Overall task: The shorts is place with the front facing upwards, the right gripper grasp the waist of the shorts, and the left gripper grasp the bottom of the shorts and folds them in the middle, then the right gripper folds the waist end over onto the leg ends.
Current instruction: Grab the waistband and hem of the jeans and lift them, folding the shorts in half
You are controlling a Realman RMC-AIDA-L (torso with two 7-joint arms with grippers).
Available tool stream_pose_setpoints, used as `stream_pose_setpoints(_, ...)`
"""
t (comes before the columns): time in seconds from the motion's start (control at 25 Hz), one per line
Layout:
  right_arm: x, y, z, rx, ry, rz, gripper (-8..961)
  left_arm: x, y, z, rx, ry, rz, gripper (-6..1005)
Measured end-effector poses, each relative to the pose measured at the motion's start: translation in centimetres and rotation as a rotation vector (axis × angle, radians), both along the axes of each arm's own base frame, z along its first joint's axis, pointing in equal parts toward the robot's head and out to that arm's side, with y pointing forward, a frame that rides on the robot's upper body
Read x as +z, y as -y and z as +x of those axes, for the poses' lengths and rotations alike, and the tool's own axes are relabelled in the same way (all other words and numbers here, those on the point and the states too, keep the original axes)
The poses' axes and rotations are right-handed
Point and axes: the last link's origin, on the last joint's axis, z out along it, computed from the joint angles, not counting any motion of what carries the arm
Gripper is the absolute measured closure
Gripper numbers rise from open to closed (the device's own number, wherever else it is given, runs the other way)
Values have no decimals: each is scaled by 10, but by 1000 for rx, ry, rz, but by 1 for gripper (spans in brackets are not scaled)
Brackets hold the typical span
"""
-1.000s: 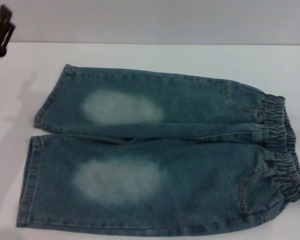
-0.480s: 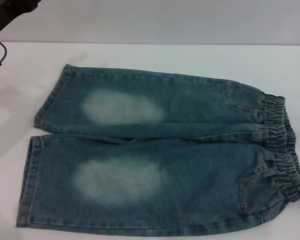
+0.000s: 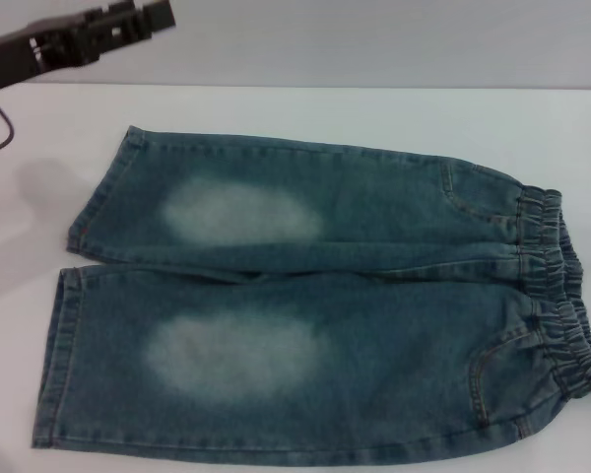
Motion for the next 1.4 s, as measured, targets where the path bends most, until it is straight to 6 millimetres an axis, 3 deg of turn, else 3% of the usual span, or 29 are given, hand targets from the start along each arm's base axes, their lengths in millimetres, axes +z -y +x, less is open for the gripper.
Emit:
stream_pose_setpoints(0.24, 3, 3, 4, -19, 9, 6, 151, 8, 18, -8, 33, -87, -185, 188)
stream_pose_setpoints(0.36, 4, 4, 6, -26, 12, 7, 151, 8, 18, -8, 33, -87, -185, 188)
stream_pose_setpoints(0.4, 4, 5, 7, -30, 13, 8, 151, 12, 33, -9, -3, -104, -300, 188)
stream_pose_setpoints(0.52, 6, 7, 9, -39, 15, 13, 151, 11, 37, -12, 6, -106, -327, 188)
stream_pose_setpoints(0.64, 7, 8, 11, -44, 17, 14, 151, 7, 50, -27, 81, -146, -425, 188)
stream_pose_setpoints(1.0, 7, 11, 13, -52, 20, 15, 150, -2, 68, -49, 161, -146, -544, 188)
stream_pose_setpoints(1.4, 7, 9, 13, -53, 21, 7, 150, 1, 80, -56, 185, -117, -585, 189)
